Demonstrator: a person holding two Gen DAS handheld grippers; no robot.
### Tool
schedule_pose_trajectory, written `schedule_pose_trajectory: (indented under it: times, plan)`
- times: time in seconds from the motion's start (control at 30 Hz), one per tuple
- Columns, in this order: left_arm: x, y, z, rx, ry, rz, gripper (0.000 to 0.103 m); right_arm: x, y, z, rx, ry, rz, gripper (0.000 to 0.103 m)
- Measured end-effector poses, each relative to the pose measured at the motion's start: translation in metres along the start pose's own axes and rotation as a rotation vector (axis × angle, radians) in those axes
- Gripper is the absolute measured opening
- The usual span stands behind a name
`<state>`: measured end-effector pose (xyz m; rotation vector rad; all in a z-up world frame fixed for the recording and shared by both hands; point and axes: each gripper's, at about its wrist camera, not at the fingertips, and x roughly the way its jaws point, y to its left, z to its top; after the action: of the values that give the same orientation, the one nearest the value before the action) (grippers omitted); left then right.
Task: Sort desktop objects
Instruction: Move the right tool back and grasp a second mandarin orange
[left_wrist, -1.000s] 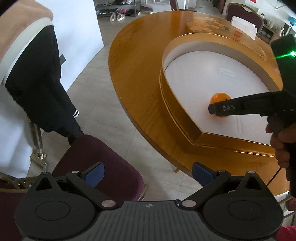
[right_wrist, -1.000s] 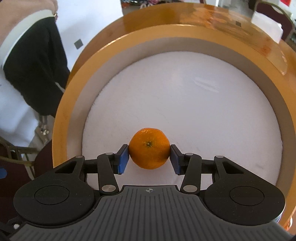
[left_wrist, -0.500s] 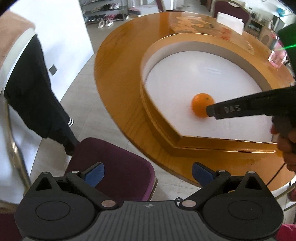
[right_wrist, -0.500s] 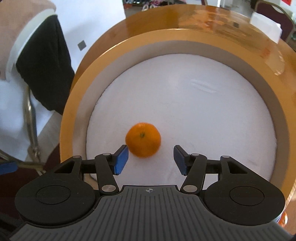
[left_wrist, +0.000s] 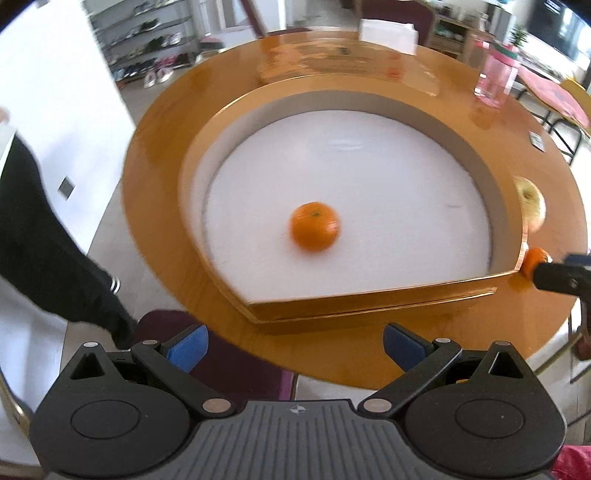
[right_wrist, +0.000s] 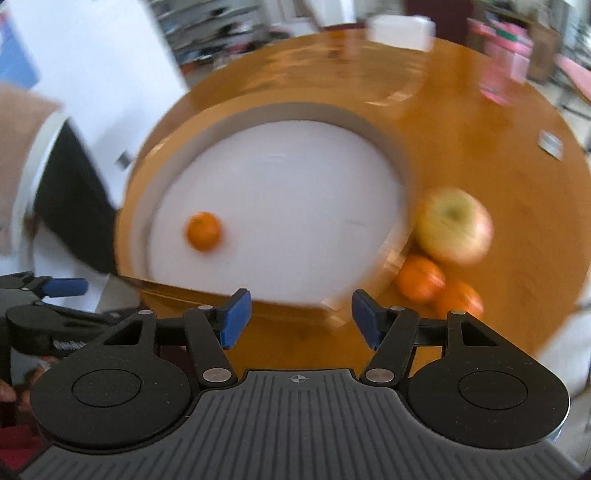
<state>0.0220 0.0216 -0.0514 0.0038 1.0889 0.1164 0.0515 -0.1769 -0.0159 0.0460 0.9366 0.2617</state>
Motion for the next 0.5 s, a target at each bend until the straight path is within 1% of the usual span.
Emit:
schedule_pose_trajectory:
  times: [0.07, 0.17, 0.23, 0.3, 0.4, 0.5]
  plan:
    - [0.001, -0.011, 0.003, 0.029, -0.001, -0.008, 0.101, -0.007, -0.021, -0.013, 0.058, 0.0, -0.034, 0.067]
    - [0.002, -0.021, 0.004, 0.06, 0.001, -0.013, 0.101, -0.007, -0.044, -0.026, 0.114, 0.013, -0.094, 0.067]
    - [0.002, -0.023, 0.003, 0.066, 0.004, -0.008, 0.101, -0.005, -0.056, -0.032, 0.142, 0.01, -0.114, 0.067]
    - [0.002, -0.026, 0.002, 0.071, 0.007, -0.003, 0.101, -0.002, -0.066, -0.037, 0.166, 0.005, -0.133, 0.064]
    - [0.002, -0.029, 0.0, 0.08, 0.012, 0.004, 0.101, 0.002, -0.073, -0.043, 0.159, -0.023, -0.139, 0.056]
    - [0.002, -0.032, -0.001, 0.089, 0.017, 0.012, 0.101, 0.013, -0.082, -0.044, 0.153, -0.022, -0.153, 0.055]
